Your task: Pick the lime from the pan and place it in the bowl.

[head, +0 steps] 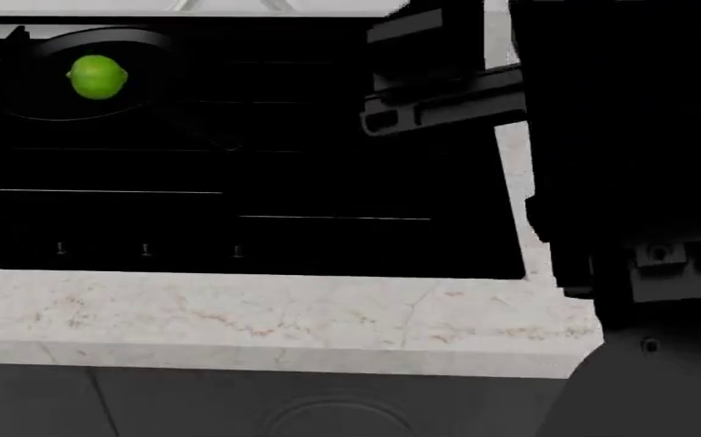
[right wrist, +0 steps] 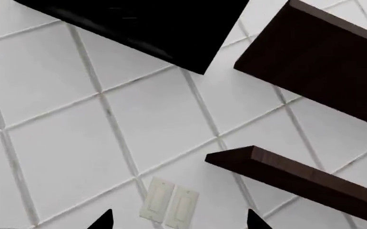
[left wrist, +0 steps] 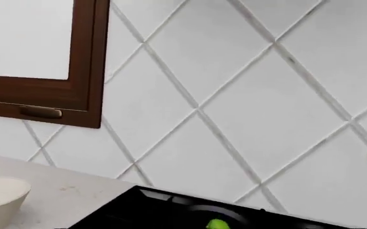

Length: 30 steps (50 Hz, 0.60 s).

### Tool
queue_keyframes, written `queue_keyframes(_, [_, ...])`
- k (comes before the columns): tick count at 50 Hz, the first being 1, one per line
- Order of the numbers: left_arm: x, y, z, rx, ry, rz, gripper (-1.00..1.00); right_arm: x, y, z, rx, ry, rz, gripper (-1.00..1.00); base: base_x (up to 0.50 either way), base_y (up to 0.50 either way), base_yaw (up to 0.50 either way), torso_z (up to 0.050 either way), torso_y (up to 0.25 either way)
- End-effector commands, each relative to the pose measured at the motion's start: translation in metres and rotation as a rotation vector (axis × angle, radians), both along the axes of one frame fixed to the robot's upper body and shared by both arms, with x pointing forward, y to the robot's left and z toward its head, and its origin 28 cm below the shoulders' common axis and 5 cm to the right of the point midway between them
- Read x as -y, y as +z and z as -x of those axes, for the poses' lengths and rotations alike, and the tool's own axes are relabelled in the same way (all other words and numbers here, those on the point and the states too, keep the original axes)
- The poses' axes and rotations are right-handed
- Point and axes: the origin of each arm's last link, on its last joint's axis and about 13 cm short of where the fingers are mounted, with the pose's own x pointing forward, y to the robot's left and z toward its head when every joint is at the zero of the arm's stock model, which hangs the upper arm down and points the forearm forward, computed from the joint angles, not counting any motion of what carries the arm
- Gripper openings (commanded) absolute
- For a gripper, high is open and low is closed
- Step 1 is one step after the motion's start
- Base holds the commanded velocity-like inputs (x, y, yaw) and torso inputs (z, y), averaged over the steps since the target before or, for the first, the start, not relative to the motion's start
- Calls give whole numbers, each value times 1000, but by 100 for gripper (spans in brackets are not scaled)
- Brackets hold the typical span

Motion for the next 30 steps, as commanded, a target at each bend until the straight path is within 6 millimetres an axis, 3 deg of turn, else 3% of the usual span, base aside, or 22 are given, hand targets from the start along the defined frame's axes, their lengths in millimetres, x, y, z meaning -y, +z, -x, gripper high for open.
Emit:
queue_keyframes(1, [-11,55,41,109,53,-143,100,17,44,20,111,27,-184,100,0,0,0,0,0])
queue_keyframes(7, [-19,68,46,157,174,-89,100,19,39,16,108,23,-179,100,0,0,0,0,0])
queue_keyframes(15, [-26,59,45,168,270,-48,100,18,33,8,97,24,-171,100,0,0,0,0,0])
queue_keyframes(30, [-66,39,102,181,628,-1,100,16,23,-6,75,49,-159,100,0,0,0,0,0])
